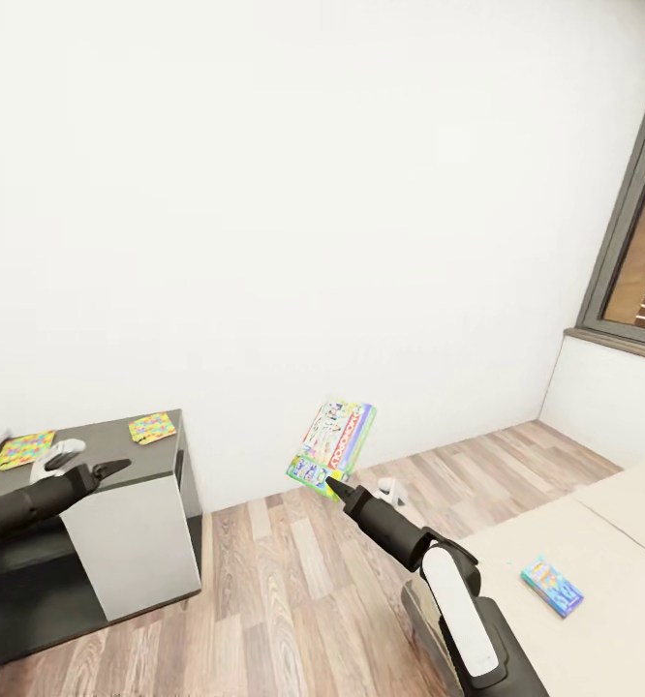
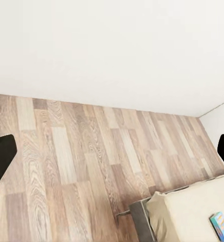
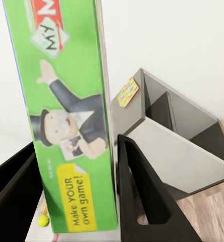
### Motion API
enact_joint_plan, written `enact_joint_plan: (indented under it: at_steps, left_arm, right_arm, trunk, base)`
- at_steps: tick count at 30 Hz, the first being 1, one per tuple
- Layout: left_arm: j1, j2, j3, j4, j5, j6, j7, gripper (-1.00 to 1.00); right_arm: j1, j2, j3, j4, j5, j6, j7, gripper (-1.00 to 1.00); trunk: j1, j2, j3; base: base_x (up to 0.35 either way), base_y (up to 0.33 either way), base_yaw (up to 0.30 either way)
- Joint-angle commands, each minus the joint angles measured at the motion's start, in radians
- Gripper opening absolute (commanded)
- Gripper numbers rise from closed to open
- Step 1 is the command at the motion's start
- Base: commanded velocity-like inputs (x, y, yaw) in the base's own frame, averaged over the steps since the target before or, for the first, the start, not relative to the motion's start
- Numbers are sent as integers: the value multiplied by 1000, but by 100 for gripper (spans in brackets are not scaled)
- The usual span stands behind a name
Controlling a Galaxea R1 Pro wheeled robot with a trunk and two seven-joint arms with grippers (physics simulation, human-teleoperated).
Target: Put all the toys in the child's room - the three board games (two on the bed and one on the table), the two jigsaw puzzles on the table, and the tennis ball on the table - inside the toy box on the table in the child's room.
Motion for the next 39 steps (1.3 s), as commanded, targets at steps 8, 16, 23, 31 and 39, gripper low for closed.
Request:
enact_joint_plan:
  at_steps: [8,16,23,31,39]
  left_arm:
    - [-1,-1,0,0,0,7,-3,100]
    - [-1,-2,0,0,0,7,-3,100]
    - [-1,-2,0,0,0,7,-3,100]
    - [-1,-2,0,0,0,7,-3,100]
    - [-1,-2,0,0,0,7,-3,100]
  right_arm:
    - [-1,0,-2,-1,-4,5,2,-100]
    - [-1,-1,-2,-4,-4,4,2,-100]
    - [-1,-1,4,-3,-4,5,1,-100]
    - [-1,-1,4,-2,-4,5,1,-100]
    - [-1,0,6,-2,-4,5,2,-100]
  trunk:
    - [-30,55,23]
    - [-61,111,48]
    - [-88,160,70]
    - [-119,216,95]
    - [-149,272,118]
  base:
    - [0,0,291]
    - [0,0,291]
    - [0,0,291]
    - [0,0,271]
    - [0,0,86]
